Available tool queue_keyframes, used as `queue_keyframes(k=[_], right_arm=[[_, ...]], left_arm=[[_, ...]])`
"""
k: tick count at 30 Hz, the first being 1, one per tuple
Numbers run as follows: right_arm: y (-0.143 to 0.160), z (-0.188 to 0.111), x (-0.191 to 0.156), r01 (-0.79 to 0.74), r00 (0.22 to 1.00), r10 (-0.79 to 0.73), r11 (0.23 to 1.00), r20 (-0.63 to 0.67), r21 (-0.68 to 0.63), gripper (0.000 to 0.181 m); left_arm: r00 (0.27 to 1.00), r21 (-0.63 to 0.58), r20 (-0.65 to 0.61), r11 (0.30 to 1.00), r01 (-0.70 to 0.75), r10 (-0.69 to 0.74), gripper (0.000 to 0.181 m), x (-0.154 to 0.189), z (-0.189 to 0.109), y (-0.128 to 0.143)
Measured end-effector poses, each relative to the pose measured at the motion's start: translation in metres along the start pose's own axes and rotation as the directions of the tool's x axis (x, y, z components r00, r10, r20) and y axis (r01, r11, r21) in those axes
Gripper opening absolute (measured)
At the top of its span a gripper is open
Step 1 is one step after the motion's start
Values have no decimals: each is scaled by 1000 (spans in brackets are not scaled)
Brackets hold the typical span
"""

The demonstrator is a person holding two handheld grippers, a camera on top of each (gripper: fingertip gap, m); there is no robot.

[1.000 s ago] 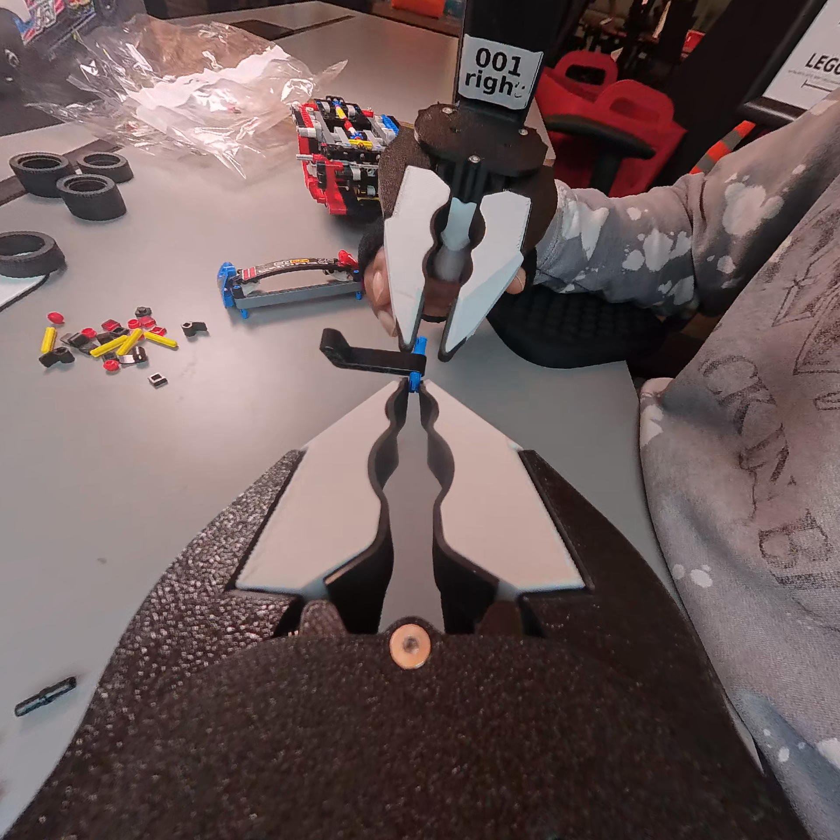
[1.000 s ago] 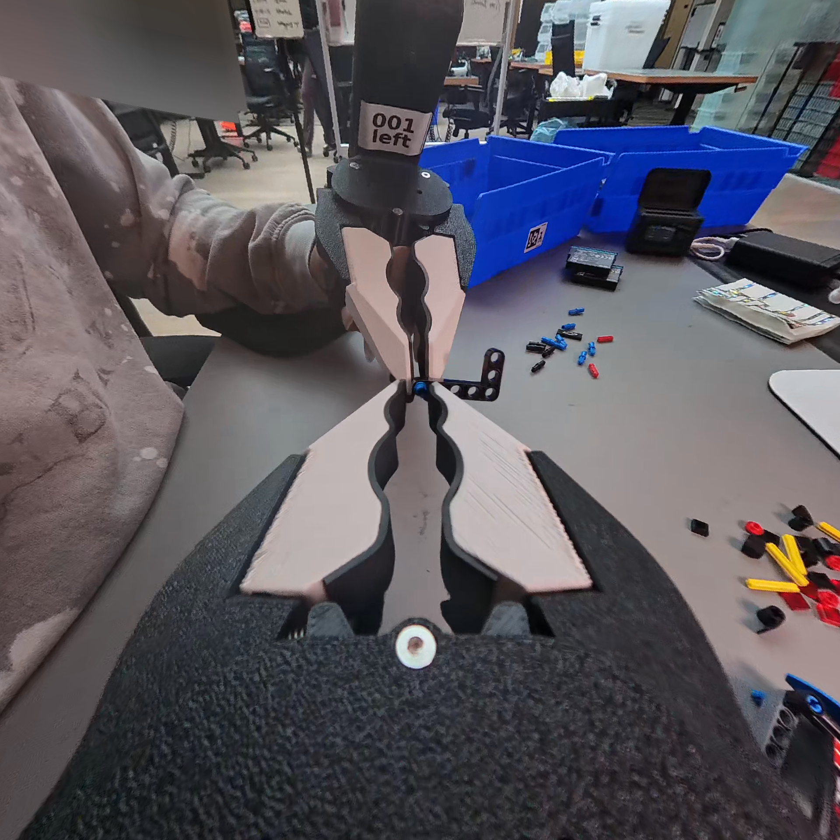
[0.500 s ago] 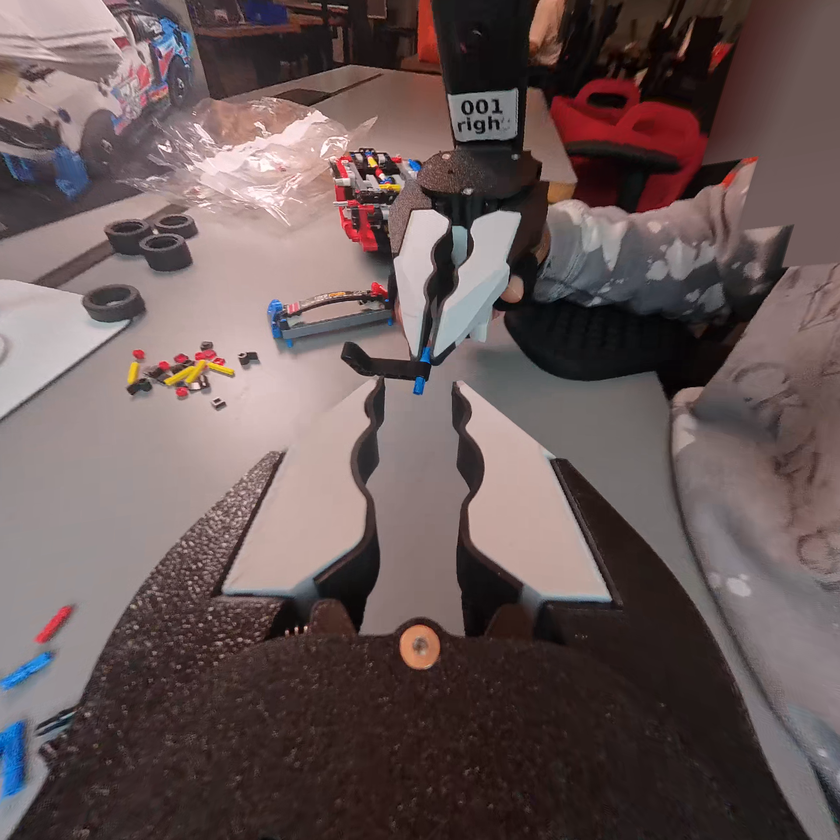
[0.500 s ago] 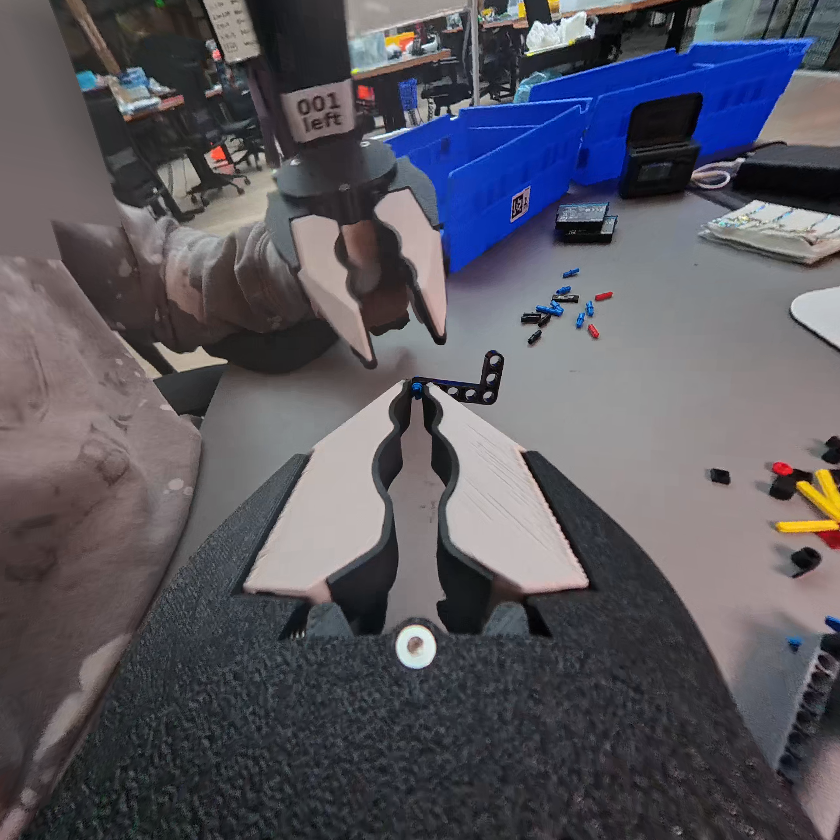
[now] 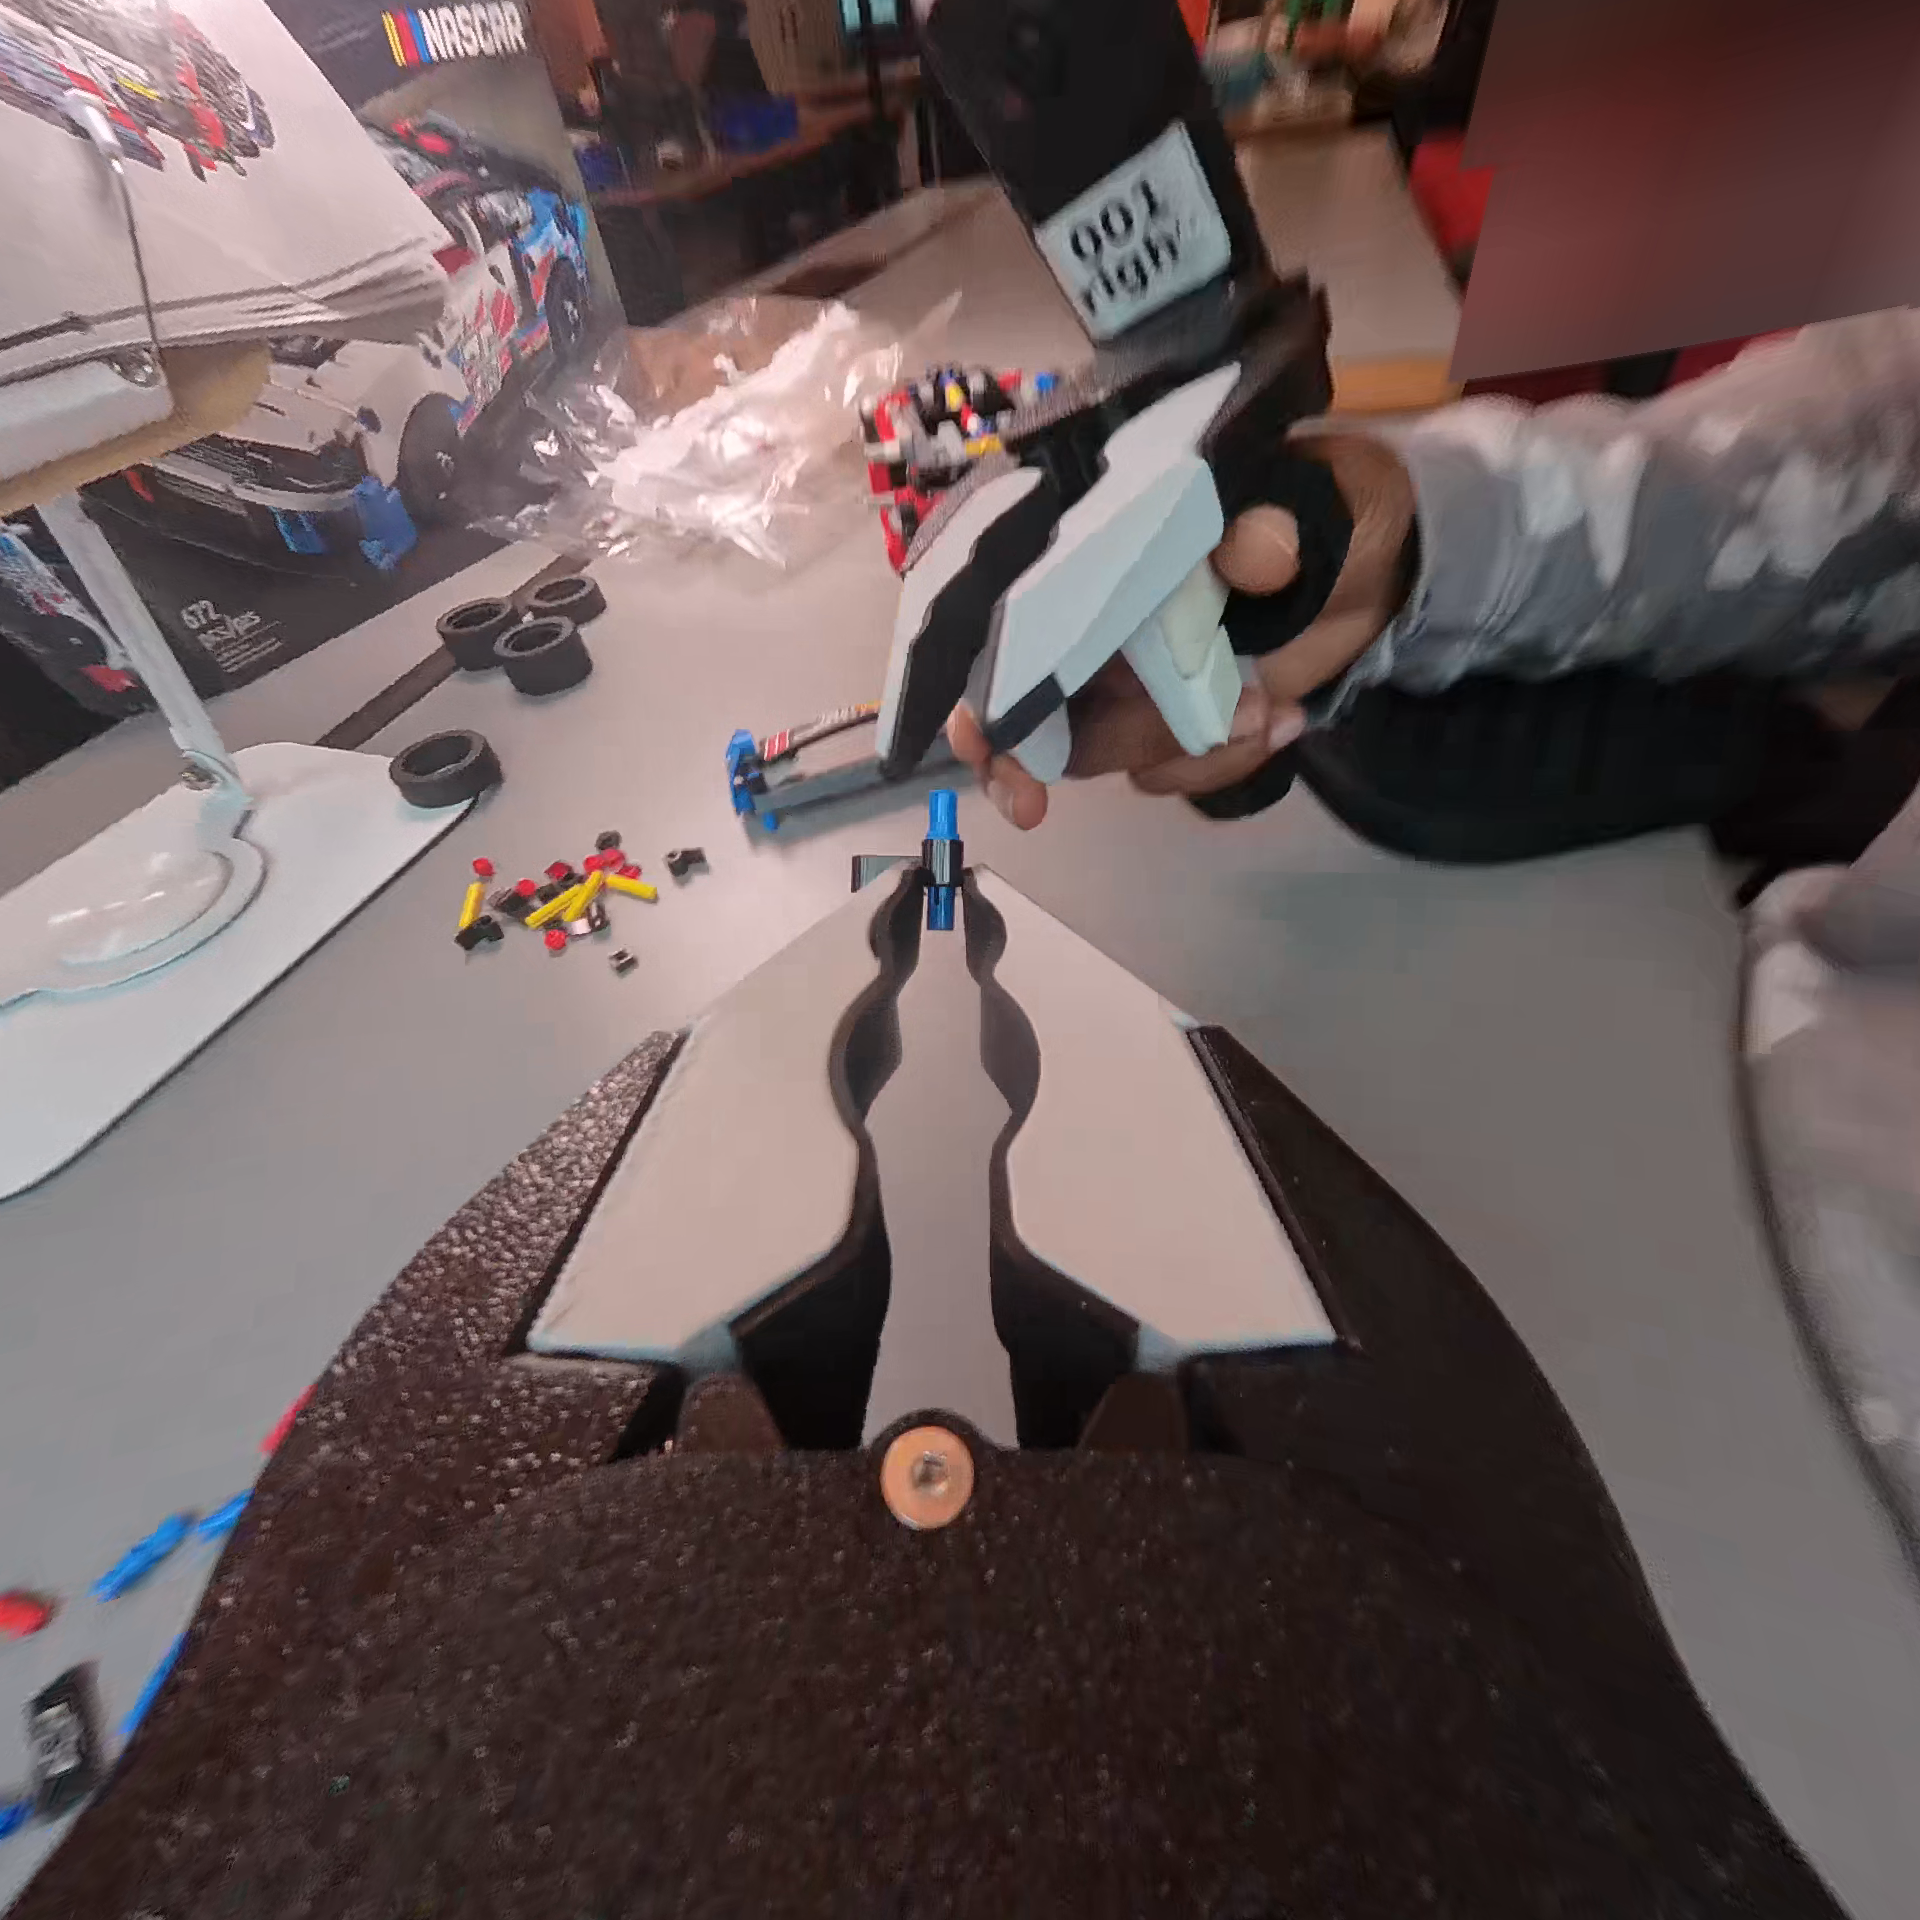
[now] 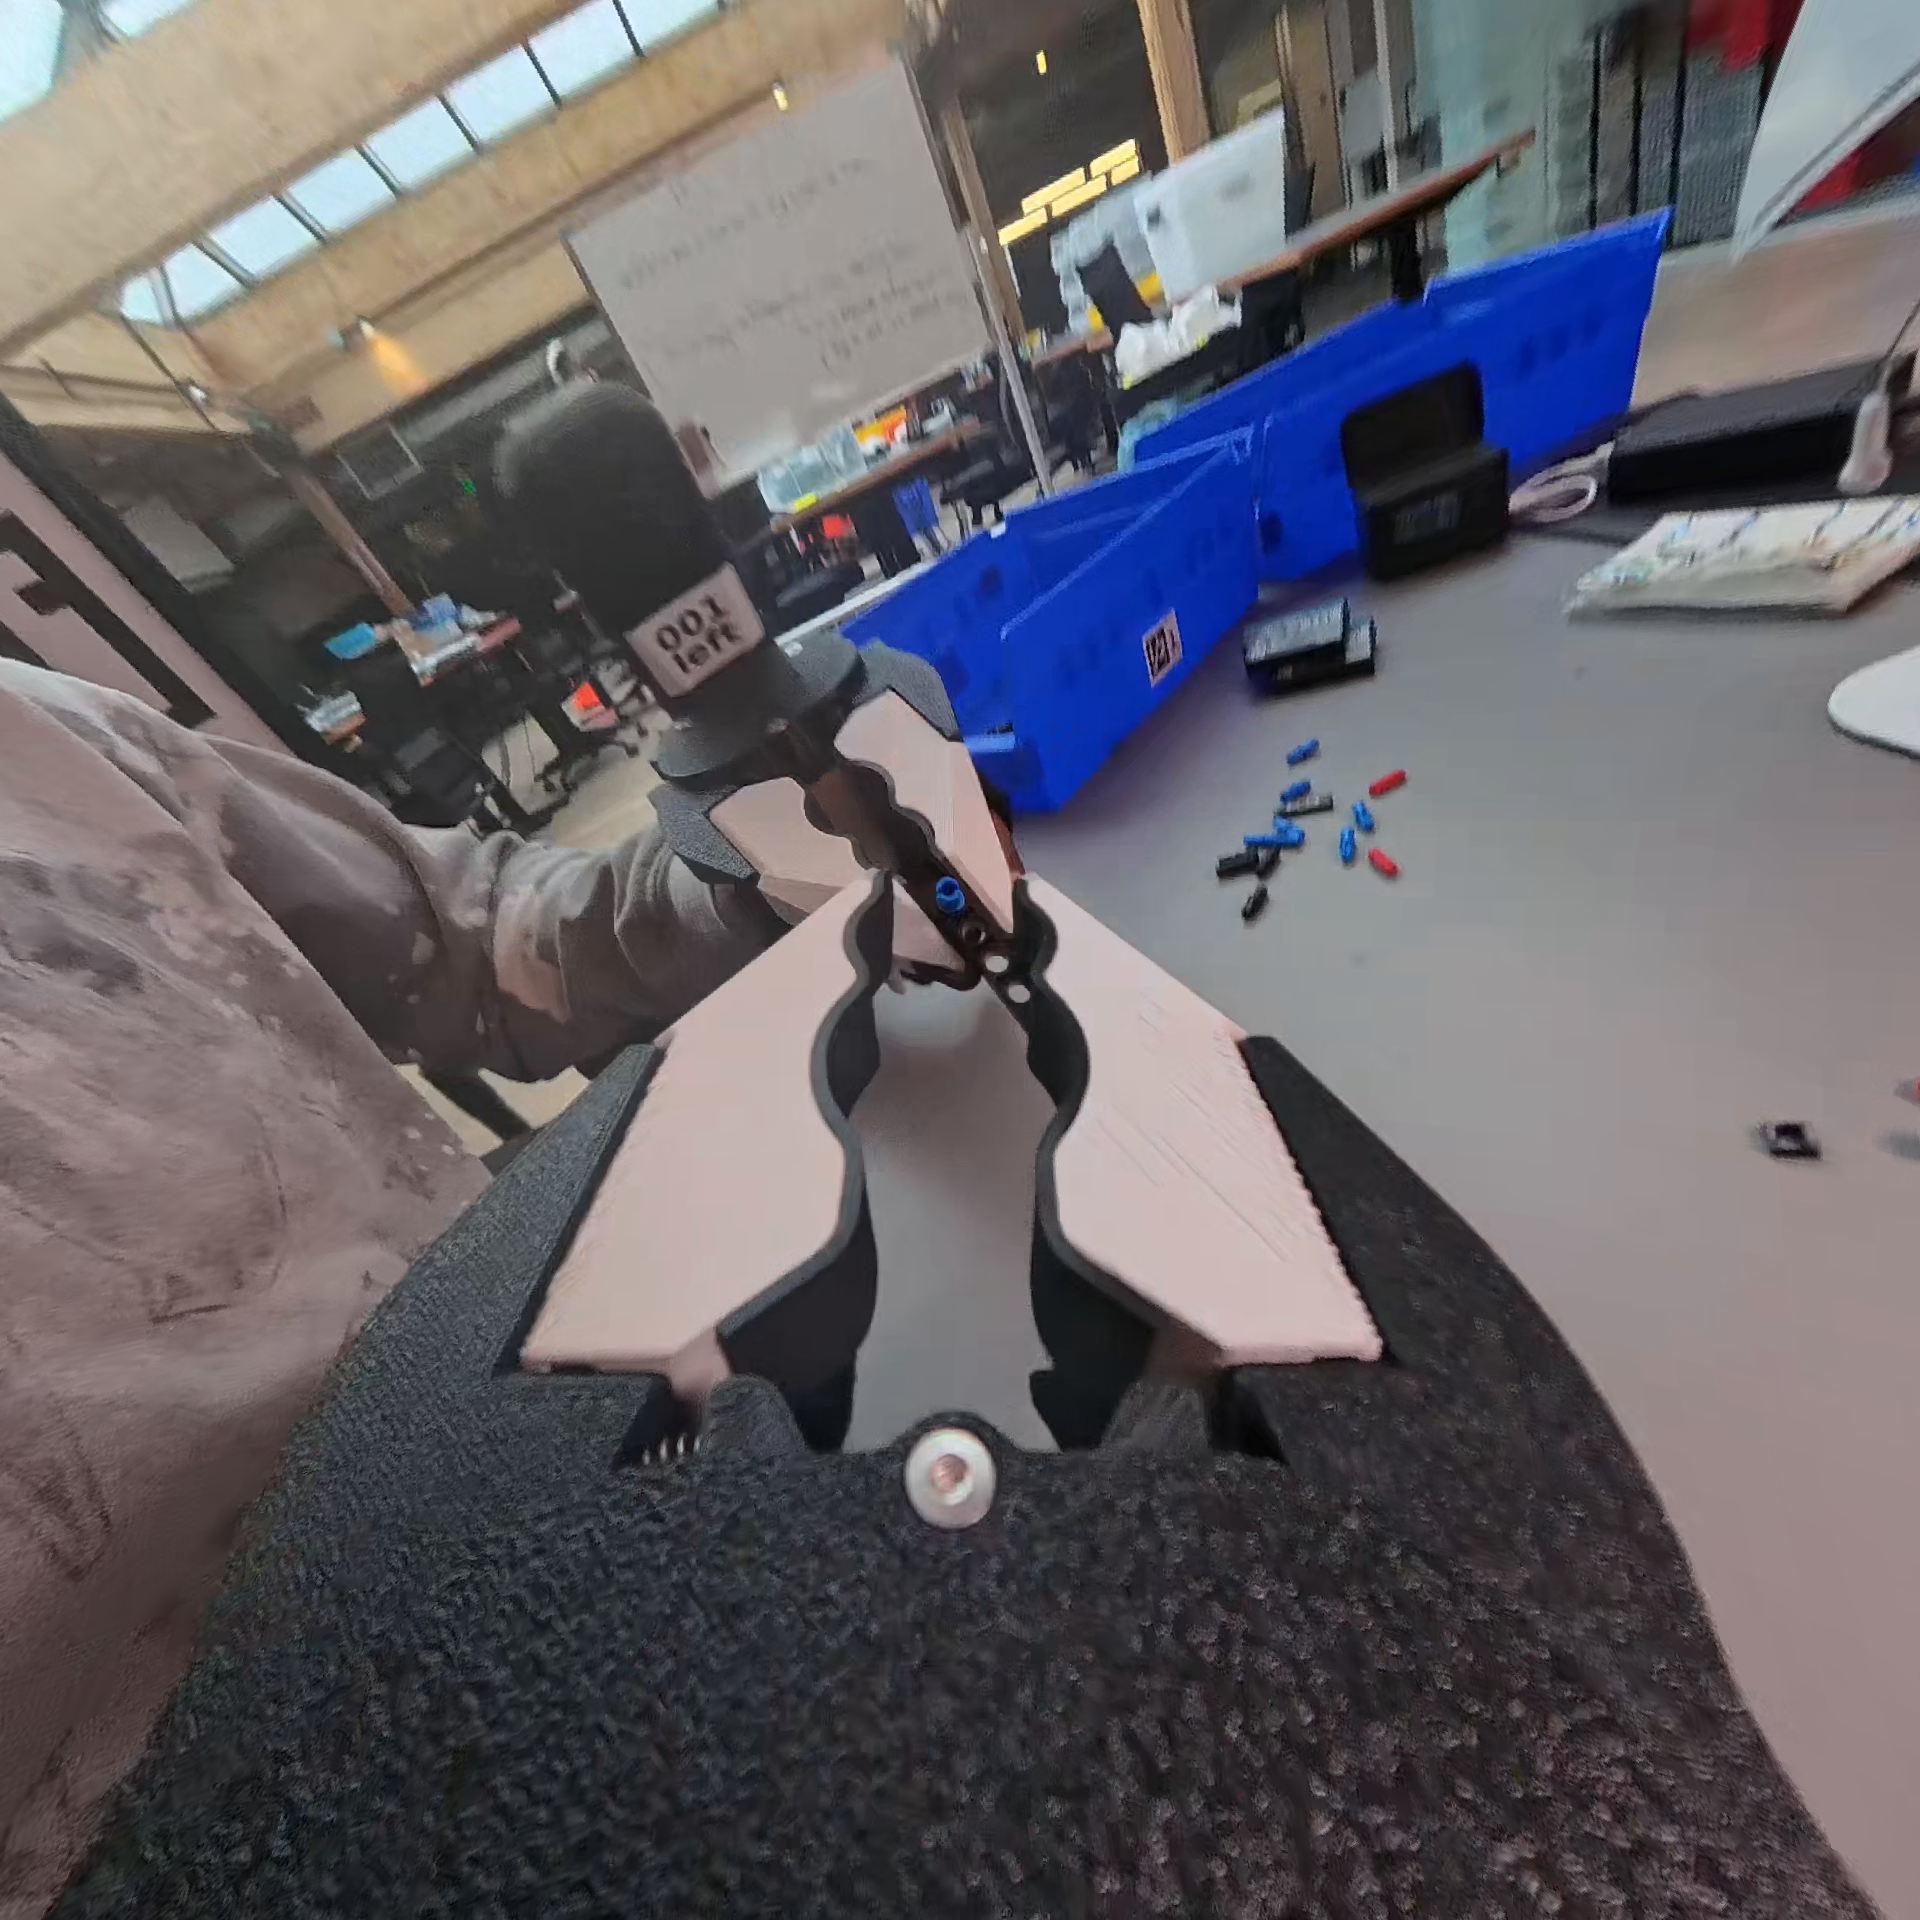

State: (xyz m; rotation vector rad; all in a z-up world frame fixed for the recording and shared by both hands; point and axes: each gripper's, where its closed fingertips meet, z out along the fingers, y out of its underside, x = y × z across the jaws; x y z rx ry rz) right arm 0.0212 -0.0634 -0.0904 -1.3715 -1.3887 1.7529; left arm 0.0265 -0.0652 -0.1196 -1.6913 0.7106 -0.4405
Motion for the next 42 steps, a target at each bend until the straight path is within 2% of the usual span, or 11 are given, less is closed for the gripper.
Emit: queue_keyframes(k=[1, 3, 5, 8, 10, 14, 18, 27, 31, 38, 42], right_arm=[[-9, -4, 0, 14, 1000, -15, 999, 4, 47, 28], [-16, -9, 0, 48, 999, -48, 995, 2, 88, 43], [-15, -8, 0, 63, 998, -63, 993, 1, 103, 48], [-13, 0, -6, -26, 998, 20, 992, 57, 122, 49], [-15, 7, -17, -105, 988, 86, 982, 125, 156, 39], [-28, 10, -27, -207, 965, 157, 948, 210, 242, 26], [-29, 7, -22, -256, 954, 202, 934, 221, 249, 25], [-19, -6, -1, -60, 998, 57, 994, 29, 88, 25], [-3, -1, -2, -62, 998, 62, 998, 33, -11, 25], [2, -1, -8, -30, 998, 33, 998, 48, -56, 25], [-8, -4, -11, -39, 996, 38, 999, 83, 20, 26]], left_arm=[[995, 79, -38, 993, 93, -90, 6, -1, -5, -12], [957, 240, -148, 930, 278, -249, 6, -5, -18, -36], [889, 336, -276, 830, 445, -365, 5, -9, -30, -52], [769, 394, -462, 675, 624, -442, 5, -8, -40, -67], [738, 397, -503, 638, 660, -450, 4, -5, -38, -68], [759, 371, -492, 687, 625, -426, 5, 9, -24, -62], [809, 362, -426, 743, 562, -405, 5, 10, -18, -57], [942, 239, -175, 916, 323, -287, 15, -5, -14, -34], [959, 136, -174, 959, 248, -224, 8, 3, -10, -23], [955, 86, -211, 970, 228, -206, 4, 15, -6, -16], [911, 144, -274, 923, 356, -308, 2, 17, -6, -25]])
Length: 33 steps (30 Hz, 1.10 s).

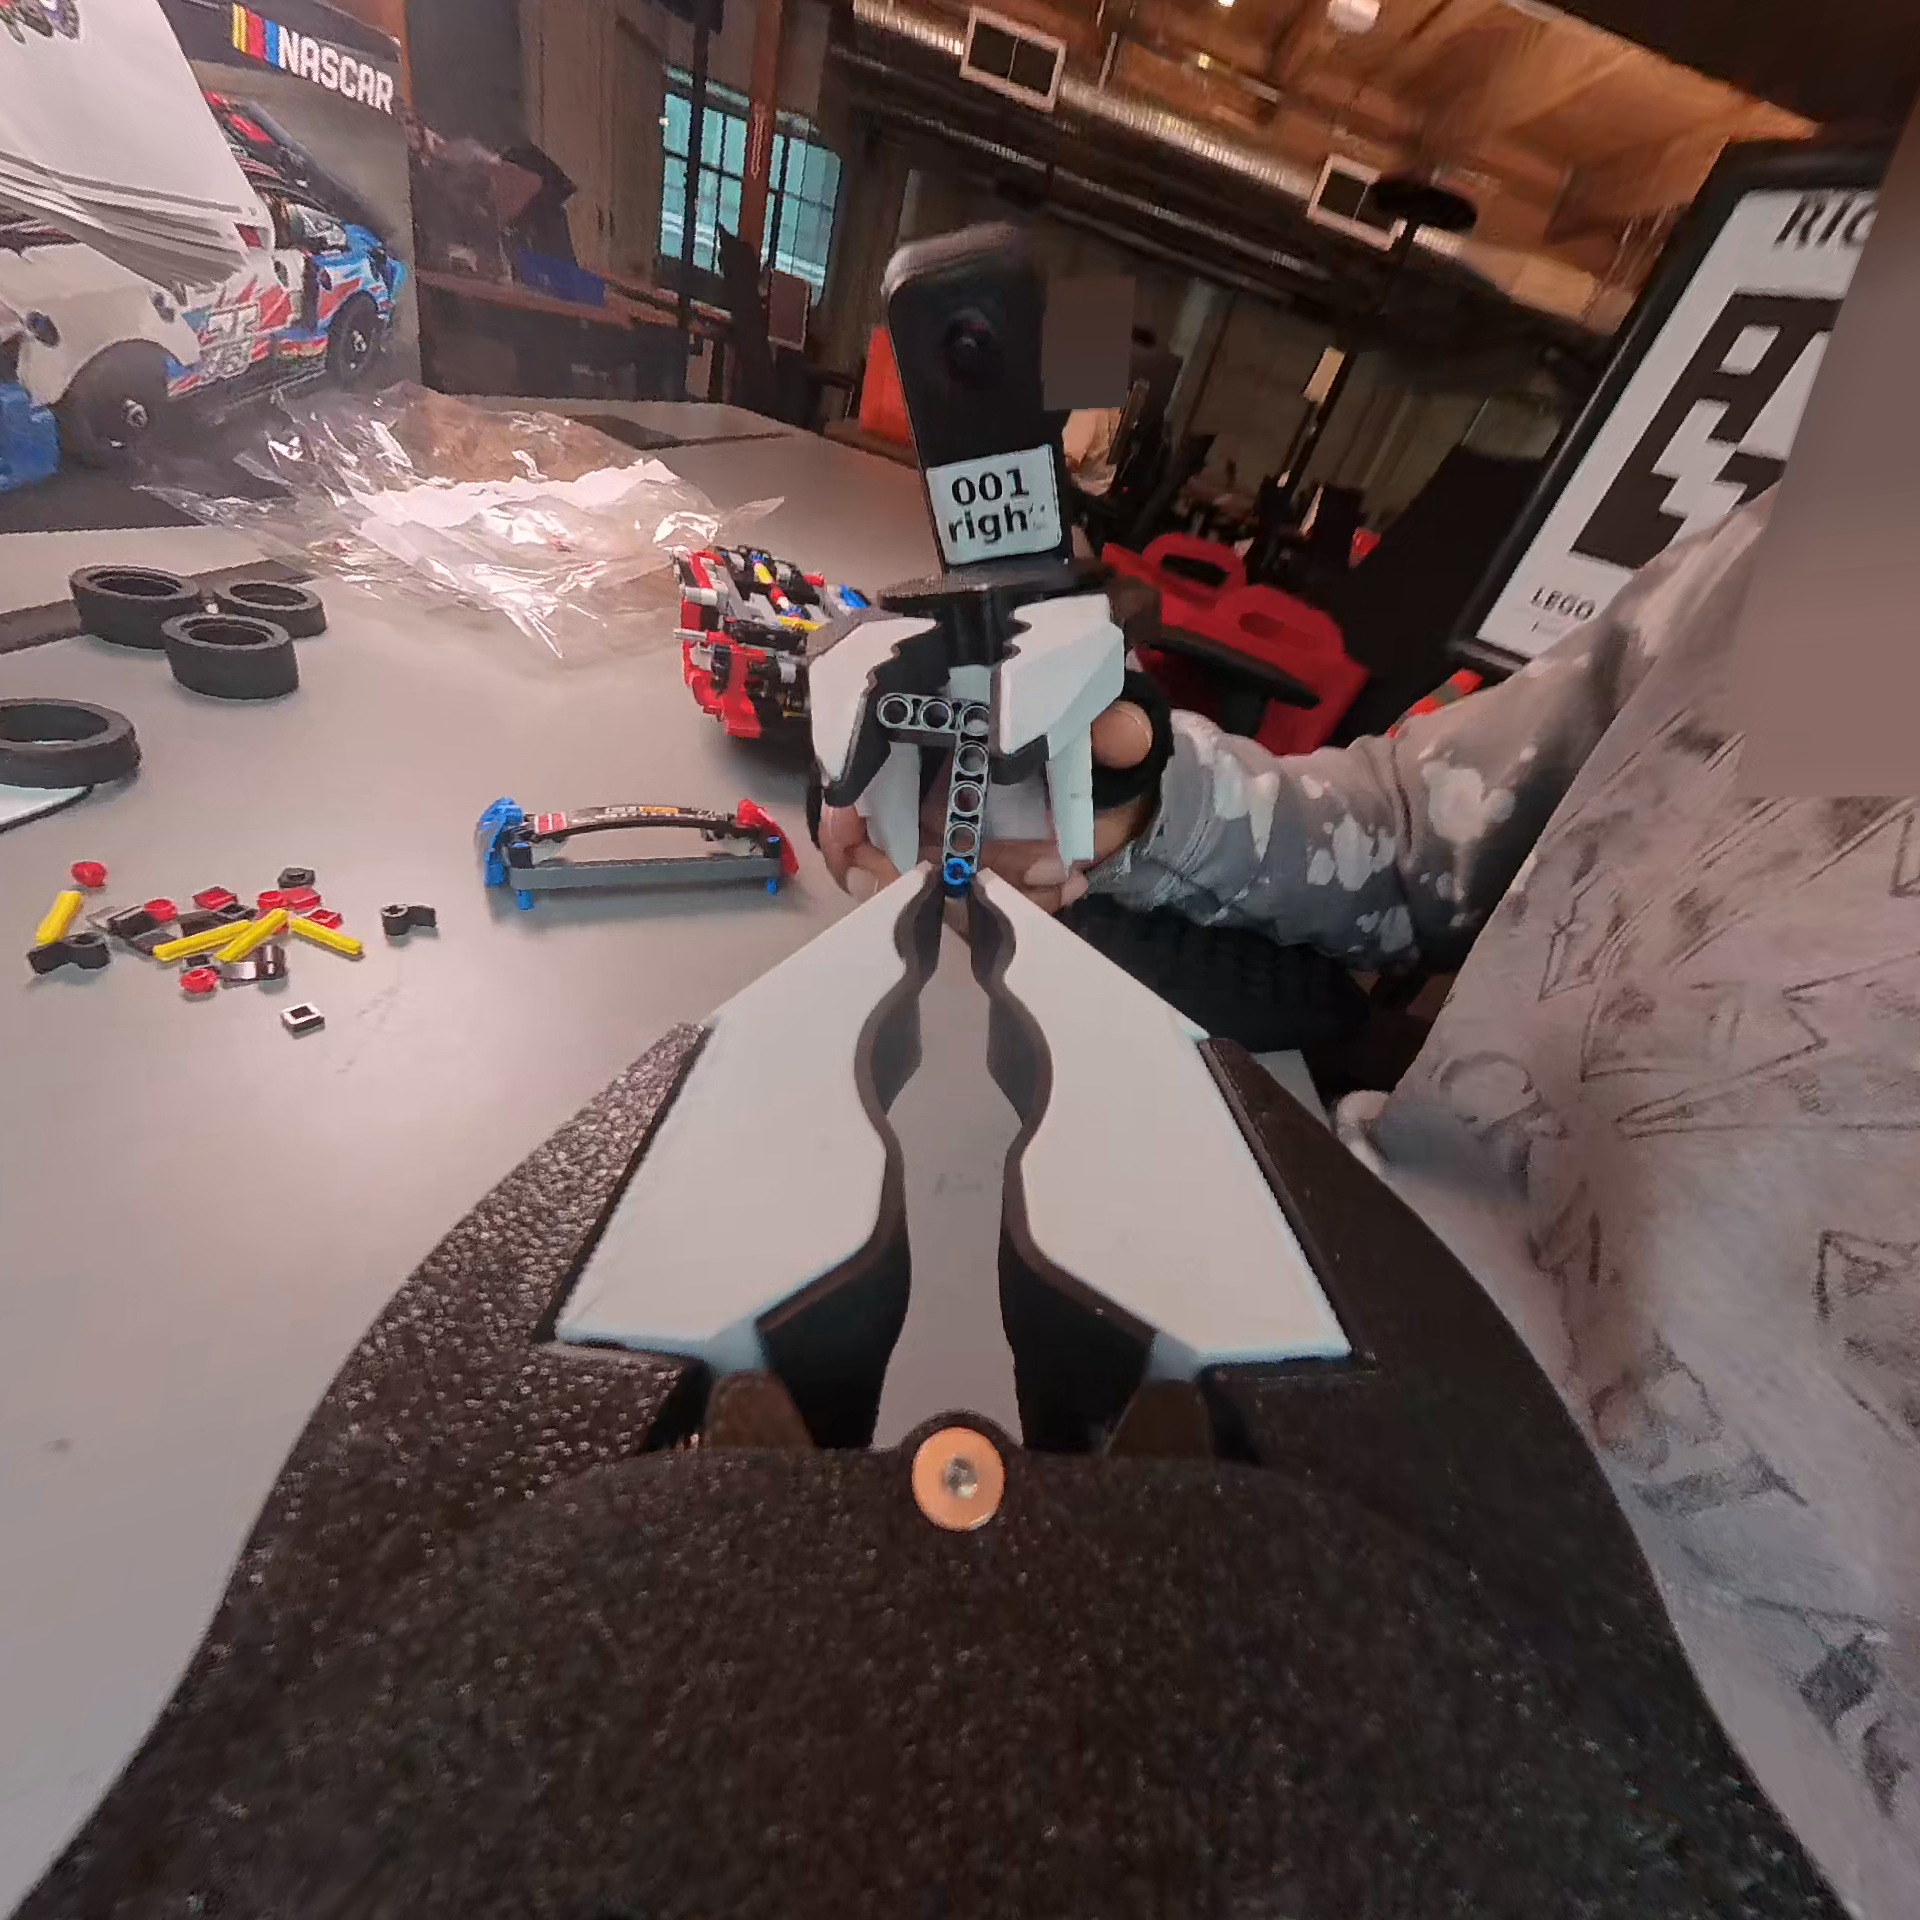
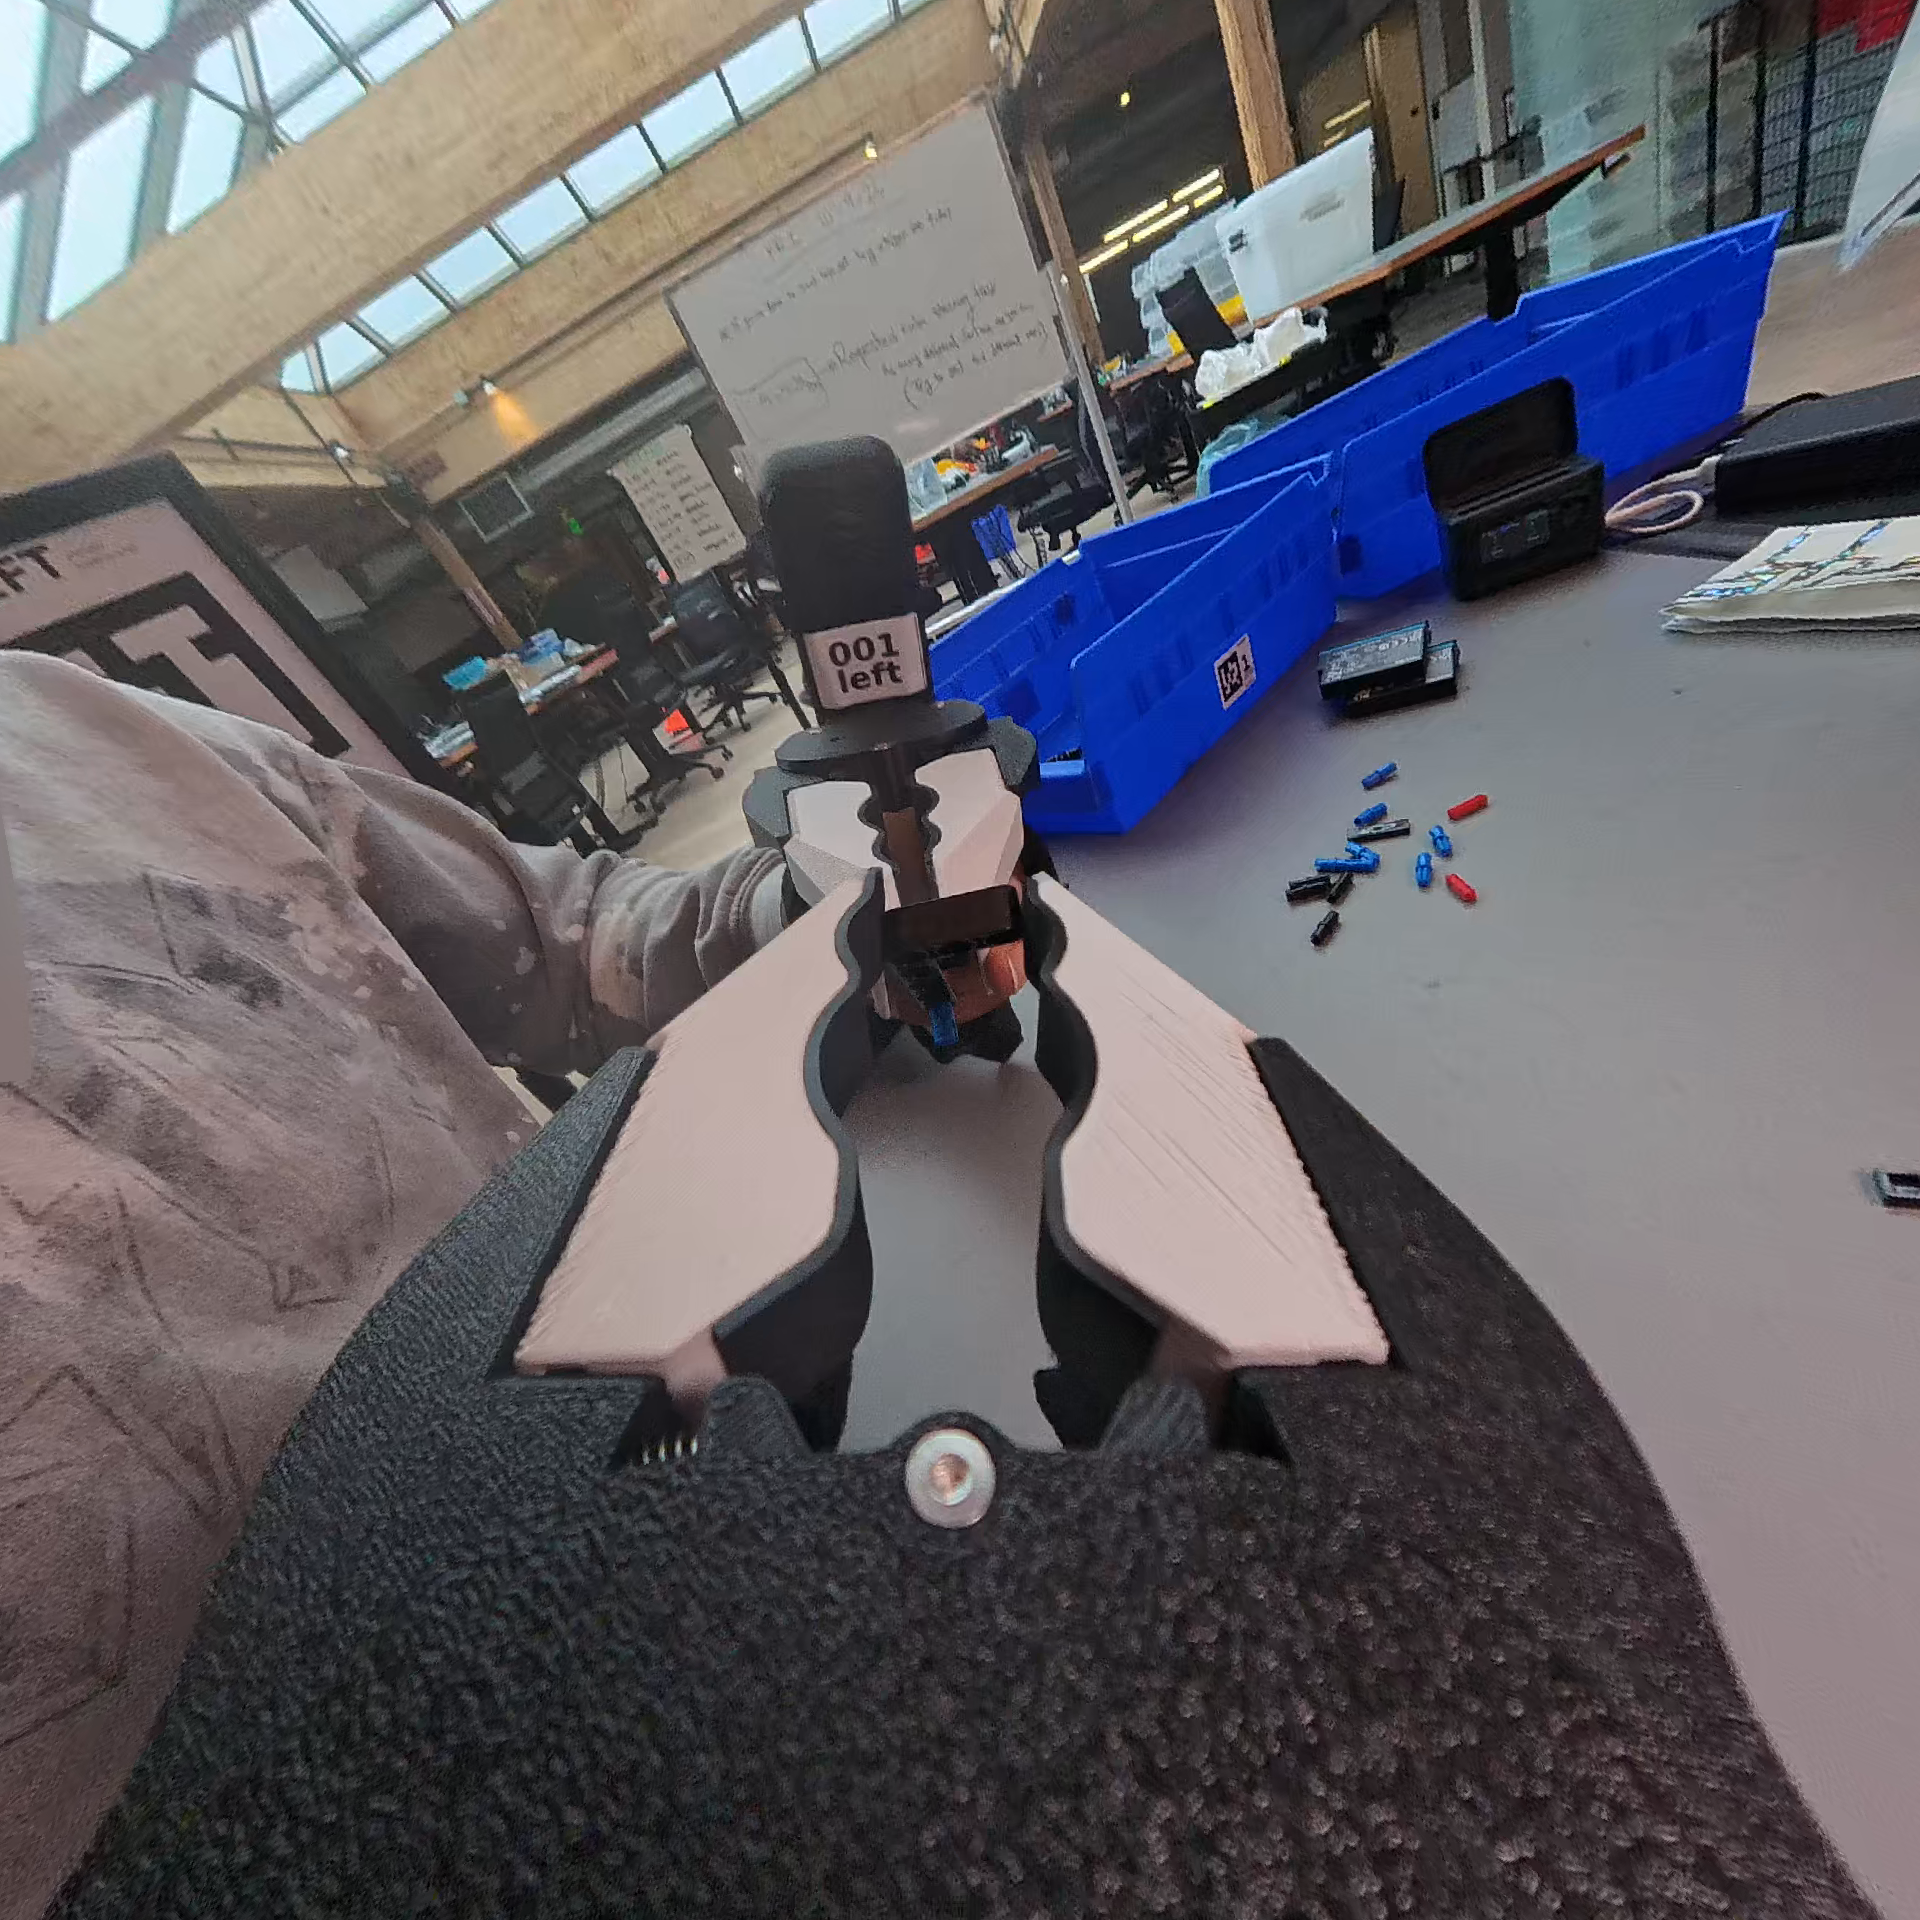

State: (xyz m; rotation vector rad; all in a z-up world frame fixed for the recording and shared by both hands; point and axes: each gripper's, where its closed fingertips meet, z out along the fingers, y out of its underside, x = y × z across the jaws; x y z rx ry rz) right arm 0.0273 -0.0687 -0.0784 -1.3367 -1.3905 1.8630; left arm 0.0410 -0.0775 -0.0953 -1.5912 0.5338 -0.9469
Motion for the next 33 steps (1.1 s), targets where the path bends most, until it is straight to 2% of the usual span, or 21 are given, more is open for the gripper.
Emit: queue_keyframes(k=[4, 7, 13, 19, 25, 30, 33], right_arm=[[-1, 0, 1, -22, 1000, 22, 999, 18, 29, 32], [1, 3, -4, -21, 999, 19, 999, 48, 38, 27], [0, 5, -7, 85, 996, -86, 995, 13, 56, 7], [8, 2, -6, 109, 994, -109, 994, 19, -19, 7], [14, 1, -9, 90, 995, -87, 994, 48, -62, 7], [16, -2, -14, 112, 991, -106, 990, 76, -84, 7], [16, -2, -9, 171, 985, -168, 981, 38, -96, 8]], left_arm=[[996, 129, -32, 987, 91, -88, 2, -1, -5, -17], [995, 165, -31, 981, 102, -98, 2, -3, -10, -23], [994, 143, -37, 984, 107, -102, 2, -1, -6, -19], [999, 59, 3, 998, 37, -37, 4, -1, -3, -9], [999, 20, -26, 999, 27, -27, 4, 3, -1, -2], [982, 35, -119, 987, 154, -149, 3, 9, 0, -3], [955, 39, -144, 963, 268, -260, 1, 5, 0, -3]])
